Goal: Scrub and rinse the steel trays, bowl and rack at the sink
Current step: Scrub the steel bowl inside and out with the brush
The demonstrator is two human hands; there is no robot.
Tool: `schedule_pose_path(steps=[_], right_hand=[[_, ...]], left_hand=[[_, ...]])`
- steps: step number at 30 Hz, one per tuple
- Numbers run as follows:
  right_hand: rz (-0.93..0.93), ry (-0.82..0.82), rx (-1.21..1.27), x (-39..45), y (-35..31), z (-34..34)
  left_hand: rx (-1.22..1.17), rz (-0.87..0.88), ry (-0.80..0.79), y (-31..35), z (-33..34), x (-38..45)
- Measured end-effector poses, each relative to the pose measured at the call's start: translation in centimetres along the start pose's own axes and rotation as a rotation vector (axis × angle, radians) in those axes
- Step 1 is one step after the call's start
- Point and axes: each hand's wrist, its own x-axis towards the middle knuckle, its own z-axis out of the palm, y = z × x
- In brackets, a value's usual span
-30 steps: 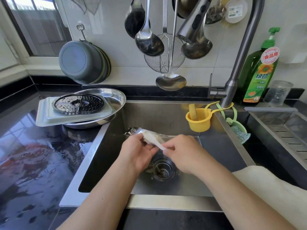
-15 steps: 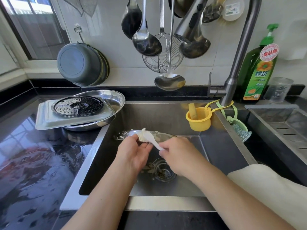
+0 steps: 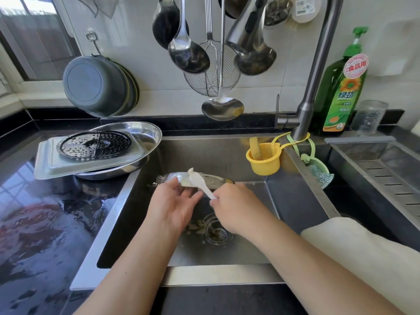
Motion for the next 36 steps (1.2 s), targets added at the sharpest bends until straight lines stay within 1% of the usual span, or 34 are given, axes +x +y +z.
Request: schedule_pose_path(steps=[2, 5, 7, 10, 12, 13, 15, 16, 19, 21, 24, 28, 30, 33, 34, 36], right_hand=[[0.024, -0.012, -0.005, 0.3, 0.5, 0.1], [0.108, 0.0, -0.025, 0.7, 2.2, -0.5], [0.177, -0.014, -0.031, 0.8, 3.3, -1.2], [0.214, -0.069, 0.003, 1.1, 3.9, -1.2], [0.198, -0.075, 0.035, 1.1, 3.1, -0.7], [0.159, -0.063, 0.056, 1.2, 2.6, -0.3], [0.064, -0.031, 0.08, 1.1, 1.7, 0.2], [0.046, -0.013, 0.082, 0.9, 1.4, 0.2], [0.113, 0.054, 0.059, 0.6, 1.7, -0.5], [0.175, 0.041, 0.016, 0.4, 2.4, -1.2], [0.209, 0.014, -0.019, 0.5, 3.0, -1.5], [0.161, 0.009, 0.031, 0.9, 2.4, -0.4], [0.095, 0.001, 0.07, 1.0, 2.0, 0.1], [0.029, -0.049, 0.085, 0.8, 1.1, 0.7], [0.024, -0.045, 0.086, 0.8, 1.0, 0.8], [0.042, 0.004, 0.088, 0.6, 1.1, 0.4]], left_hand=[[0.044, 0.013, 0.011, 0.2, -0.3, 0.3], [-0.025, 0.08, 0.049, 0.9, -0.3, 0.4], [-0.034, 0.121, 0.047, 1.1, 0.0, 0.3], [0.032, 0.102, 0.046, -0.1, 0.4, 0.1], [0.072, 0.056, 0.066, -0.7, 0.6, 0.3], [0.056, 0.056, 0.079, -0.7, 0.5, 0.6], [-0.035, 0.076, 0.092, 0.1, 0.2, 1.2], [-0.064, 0.075, 0.098, 0.6, 0.1, 1.3], [-0.094, 0.035, 0.072, 1.1, -0.2, 0.7], [-0.014, -0.007, 0.047, 0.5, -0.3, 0.2], [0.054, 0.022, 0.055, 0.1, -0.2, 0.1], [-0.066, 0.126, 0.109, 1.2, -0.1, 0.5], [-0.058, 0.087, 0.075, 0.9, 0.2, 0.1], [0.077, -0.017, 0.038, -0.7, 0.4, -0.2], [0.082, -0.013, 0.044, -0.8, 0.4, -0.2], [0.014, 0.044, 0.051, -0.2, 0.4, 0.0]])
